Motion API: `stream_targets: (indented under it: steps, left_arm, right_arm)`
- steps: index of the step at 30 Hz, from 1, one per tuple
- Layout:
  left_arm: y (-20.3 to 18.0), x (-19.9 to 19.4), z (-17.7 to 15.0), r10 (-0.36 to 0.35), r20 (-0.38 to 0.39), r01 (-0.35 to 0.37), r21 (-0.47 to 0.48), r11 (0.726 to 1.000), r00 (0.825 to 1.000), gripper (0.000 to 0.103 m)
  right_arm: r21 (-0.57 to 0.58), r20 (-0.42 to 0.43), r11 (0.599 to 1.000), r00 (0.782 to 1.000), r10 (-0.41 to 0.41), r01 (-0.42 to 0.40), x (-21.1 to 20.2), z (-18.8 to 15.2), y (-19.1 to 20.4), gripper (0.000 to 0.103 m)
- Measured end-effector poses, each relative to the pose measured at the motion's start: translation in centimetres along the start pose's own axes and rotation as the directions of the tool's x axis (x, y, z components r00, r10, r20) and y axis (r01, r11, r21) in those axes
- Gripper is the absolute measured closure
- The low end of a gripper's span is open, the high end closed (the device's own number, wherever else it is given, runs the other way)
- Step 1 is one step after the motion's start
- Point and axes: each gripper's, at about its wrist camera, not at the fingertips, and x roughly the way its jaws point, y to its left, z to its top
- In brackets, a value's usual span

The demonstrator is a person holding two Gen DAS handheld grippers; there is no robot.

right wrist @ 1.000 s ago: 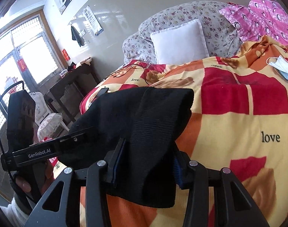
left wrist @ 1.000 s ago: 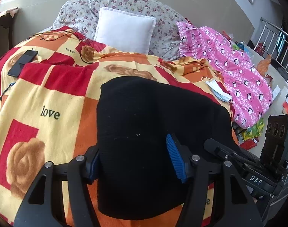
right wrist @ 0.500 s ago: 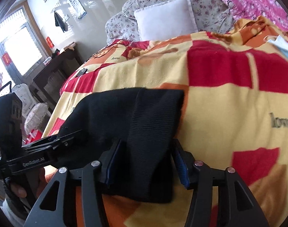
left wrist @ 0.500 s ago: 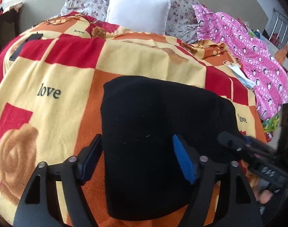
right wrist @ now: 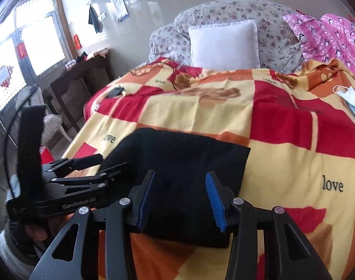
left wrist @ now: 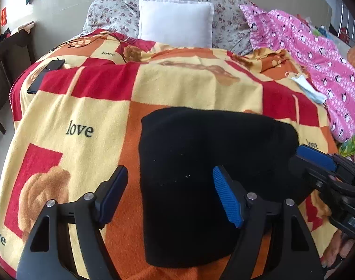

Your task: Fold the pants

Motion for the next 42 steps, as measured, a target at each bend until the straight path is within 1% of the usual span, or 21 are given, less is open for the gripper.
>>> stream_targets:
  steps: [3, 5, 8, 11, 13, 16, 20, 24, 28, 32, 33, 34, 36, 38, 40, 42]
  left_arm:
    - [-0.2, 0.7, 0.1, 0.003, -0.010, -0.003, 0.001, 1.000, 1.000, 0.025]
    - [-0.3, 1.3, 0.4, 0.012, -0.015, -0.012, 0.008, 1.000, 1.000, 0.021]
    - [-0.2, 1.6, 0.6, 0.007, -0.022, -0.007, -0.003, 1.000, 1.000, 0.020]
    - [-0.2, 1.0, 0.4, 0.010, -0.017, -0.010, 0.003, 1.000, 1.000, 0.020]
    - [-0.3, 0.3, 0.2, 0.022, -0.004, -0.022, 0.018, 1.000, 1.000, 0.020]
    - [-0.5, -0.5, -0.3, 0.032, 0.007, -0.032, 0.028, 0.999, 0.999, 0.020]
    - [-0.4, -1.2, -1.0, 0.040, 0.023, -0.040, 0.012, 0.999, 0.999, 0.020]
    - [-0.2, -1.2, -1.9, 0.045, 0.035, -0.044, -0.015, 0.999, 0.998, 0.020]
    - [-0.1, -1.5, -2.4, 0.049, 0.050, -0.047, -0.027, 0.999, 0.998, 0.020]
    - [-0.2, -2.0, -2.5, 0.048, 0.056, -0.047, -0.024, 0.999, 0.997, 0.020]
    - [-0.3, -2.3, -2.5, 0.047, 0.059, -0.046, -0.018, 0.999, 0.997, 0.020]
    - [-0.4, -2.5, -2.6, 0.046, 0.061, -0.045, -0.011, 0.999, 0.997, 0.020]
    - [-0.5, -2.9, -2.7, 0.048, 0.069, -0.048, -0.004, 0.999, 0.996, 0.020]
    - [-0.6, -3.5, -2.8, 0.051, 0.086, -0.051, -0.004, 0.999, 0.995, 0.020]
    - [-0.4, -4.1, -3.0, 0.059, 0.110, -0.057, -0.021, 0.998, 0.992, 0.020]
    - [-0.1, -4.6, -3.1, 0.054, 0.126, -0.049, -0.046, 0.998, 0.991, 0.020]
  right_arm:
    - [0.016, -0.040, 0.999, 0.999, -0.034, 0.035, 2.4, 0.0, -1.0, 0.060]
    - [0.020, -0.052, 1.000, 0.998, -0.022, 0.023, 3.5, 0.0, -1.5, 0.060]
    - [0.004, -0.064, 1.000, 0.998, -0.026, 0.026, 4.3, 0.2, -1.4, 0.060]
    - [-0.009, -0.067, 0.999, 0.997, -0.031, 0.031, 3.5, 0.2, -0.9, 0.059]
    - [-0.008, -0.061, 1.000, 0.998, -0.022, 0.022, 2.3, -0.2, -0.6, 0.059]
    - [-0.036, -0.047, 0.999, 0.999, -0.021, 0.020, 0.5, -1.0, 0.3, 0.059]
    - [-0.043, -0.029, 0.999, 0.999, -0.034, 0.033, -1.0, -2.1, 0.9, 0.059]
    - [-0.069, -0.057, 0.995, 0.995, -0.077, 0.073, -0.2, -3.7, 1.5, 0.059]
    - [-0.103, -0.047, 0.990, 0.993, -0.106, 0.101, 0.4, -4.3, 2.0, 0.059]
    - [-0.056, -0.038, 0.995, 0.996, -0.081, 0.079, -0.3, -4.2, 1.9, 0.059]
    - [-0.042, -0.027, 0.996, 0.997, -0.078, 0.077, -0.7, -4.2, 1.9, 0.057]
    - [-0.036, -0.019, 0.996, 0.997, -0.078, 0.077, -1.1, -4.0, 1.7, 0.052]
    - [-0.020, 0.007, 0.997, 0.997, -0.078, 0.078, -1.9, -3.9, 1.6, 0.045]
    - [0.001, 0.024, 0.997, 0.996, -0.083, 0.083, -2.6, -3.7, 1.2, 0.044]
    - [0.022, 0.043, 0.997, 0.996, -0.080, 0.079, -3.2, -3.5, 0.9, 0.044]
    - [0.031, 0.055, 0.996, 0.995, -0.088, 0.086, -3.5, -3.3, 0.7, 0.042]
